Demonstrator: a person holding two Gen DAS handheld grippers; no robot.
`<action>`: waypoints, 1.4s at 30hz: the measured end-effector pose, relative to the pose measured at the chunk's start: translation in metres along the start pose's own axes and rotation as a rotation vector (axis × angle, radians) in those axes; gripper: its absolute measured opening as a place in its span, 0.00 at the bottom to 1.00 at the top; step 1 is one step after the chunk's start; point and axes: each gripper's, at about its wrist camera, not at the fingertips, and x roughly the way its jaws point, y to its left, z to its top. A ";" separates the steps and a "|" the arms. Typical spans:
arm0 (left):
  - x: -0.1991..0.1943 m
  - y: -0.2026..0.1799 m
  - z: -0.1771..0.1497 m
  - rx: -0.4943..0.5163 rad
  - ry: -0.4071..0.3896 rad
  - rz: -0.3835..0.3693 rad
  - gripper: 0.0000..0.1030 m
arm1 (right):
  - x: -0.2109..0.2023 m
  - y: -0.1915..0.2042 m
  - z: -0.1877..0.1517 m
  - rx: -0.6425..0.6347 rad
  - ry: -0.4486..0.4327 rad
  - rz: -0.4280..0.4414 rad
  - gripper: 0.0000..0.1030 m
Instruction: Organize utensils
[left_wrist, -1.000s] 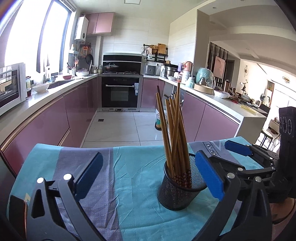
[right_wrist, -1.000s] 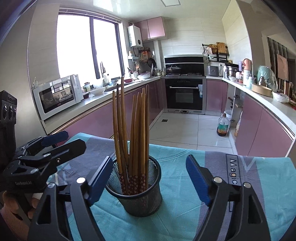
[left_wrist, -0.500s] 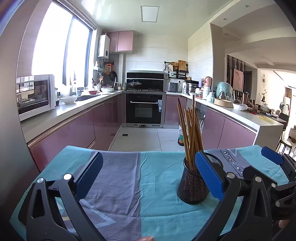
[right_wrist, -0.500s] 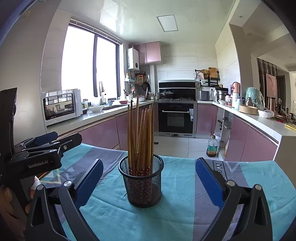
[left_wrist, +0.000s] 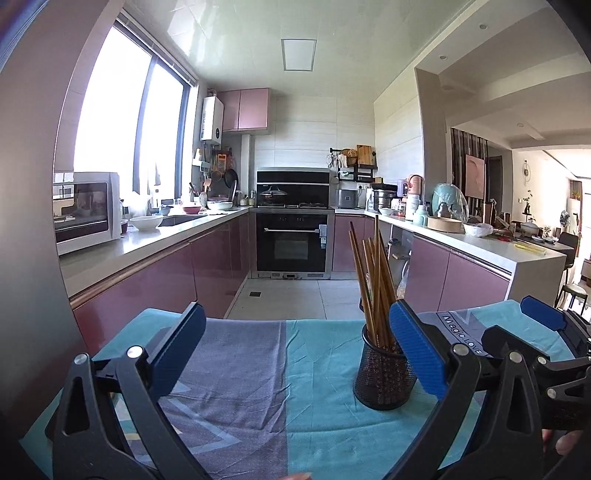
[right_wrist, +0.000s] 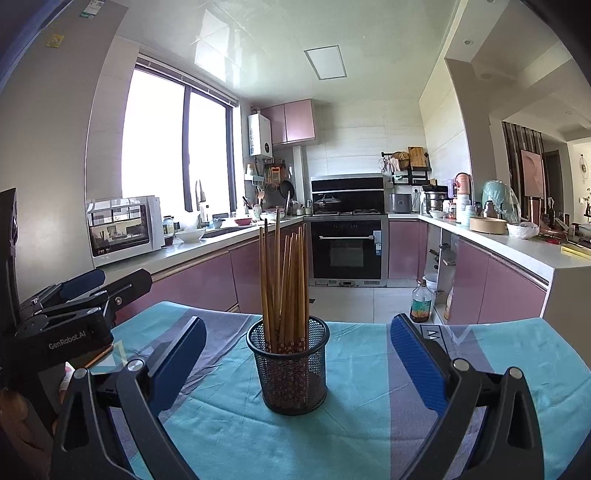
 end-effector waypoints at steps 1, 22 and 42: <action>-0.001 0.000 0.000 0.001 -0.003 0.002 0.95 | 0.000 0.000 0.000 0.000 0.000 0.000 0.94; -0.018 -0.001 0.003 -0.001 -0.048 0.018 0.95 | -0.006 0.008 0.002 -0.005 -0.039 -0.007 0.94; -0.022 -0.001 0.002 -0.013 -0.057 0.026 0.95 | -0.011 0.012 0.002 -0.018 -0.062 -0.004 0.94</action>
